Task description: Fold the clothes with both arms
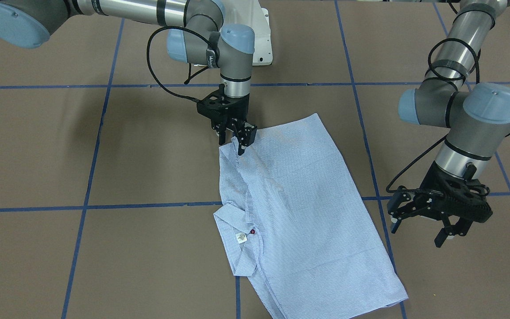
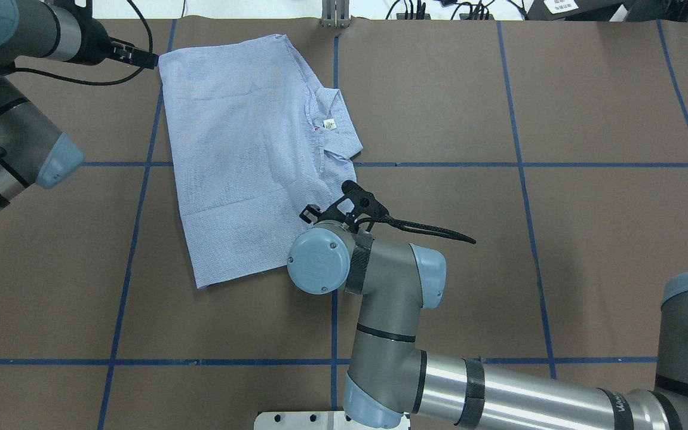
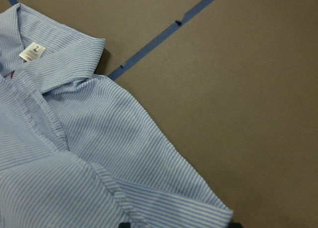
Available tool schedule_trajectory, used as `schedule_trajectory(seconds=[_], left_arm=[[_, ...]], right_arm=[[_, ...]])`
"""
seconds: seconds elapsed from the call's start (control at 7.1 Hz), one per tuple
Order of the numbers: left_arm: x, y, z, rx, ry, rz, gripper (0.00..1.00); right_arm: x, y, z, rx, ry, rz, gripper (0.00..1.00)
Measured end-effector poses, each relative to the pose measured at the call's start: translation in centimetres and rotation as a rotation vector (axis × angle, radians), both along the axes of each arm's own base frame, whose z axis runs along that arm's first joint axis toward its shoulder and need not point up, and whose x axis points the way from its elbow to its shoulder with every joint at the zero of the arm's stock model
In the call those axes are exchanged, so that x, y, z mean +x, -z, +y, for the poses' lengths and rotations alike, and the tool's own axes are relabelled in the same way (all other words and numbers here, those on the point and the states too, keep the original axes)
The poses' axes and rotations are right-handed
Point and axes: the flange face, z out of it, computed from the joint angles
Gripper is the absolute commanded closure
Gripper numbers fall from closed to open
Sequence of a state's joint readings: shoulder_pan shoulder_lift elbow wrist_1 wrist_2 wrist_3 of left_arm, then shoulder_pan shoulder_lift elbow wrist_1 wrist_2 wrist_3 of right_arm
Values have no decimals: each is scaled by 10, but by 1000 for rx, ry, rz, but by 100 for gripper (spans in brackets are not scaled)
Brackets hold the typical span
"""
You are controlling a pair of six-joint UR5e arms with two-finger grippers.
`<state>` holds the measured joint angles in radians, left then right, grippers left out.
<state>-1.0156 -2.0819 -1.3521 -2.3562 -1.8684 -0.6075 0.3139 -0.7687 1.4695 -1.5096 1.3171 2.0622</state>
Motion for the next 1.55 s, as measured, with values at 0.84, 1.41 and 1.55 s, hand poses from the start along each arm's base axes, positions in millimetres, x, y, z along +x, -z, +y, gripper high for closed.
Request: schedule_trajectory(seconds=[0.84, 1.41, 1.55], left_arm=[[0, 2, 0, 1, -1, 5, 0], [17, 28, 46, -32, -6, 118, 0], [37, 42, 87, -64, -33, 190, 0]], right_arm=[[6, 10, -1, 14, -2, -19, 100], [78, -2, 27, 64, -15, -84, 100], [91, -2, 41, 77, -10, -95, 100]])
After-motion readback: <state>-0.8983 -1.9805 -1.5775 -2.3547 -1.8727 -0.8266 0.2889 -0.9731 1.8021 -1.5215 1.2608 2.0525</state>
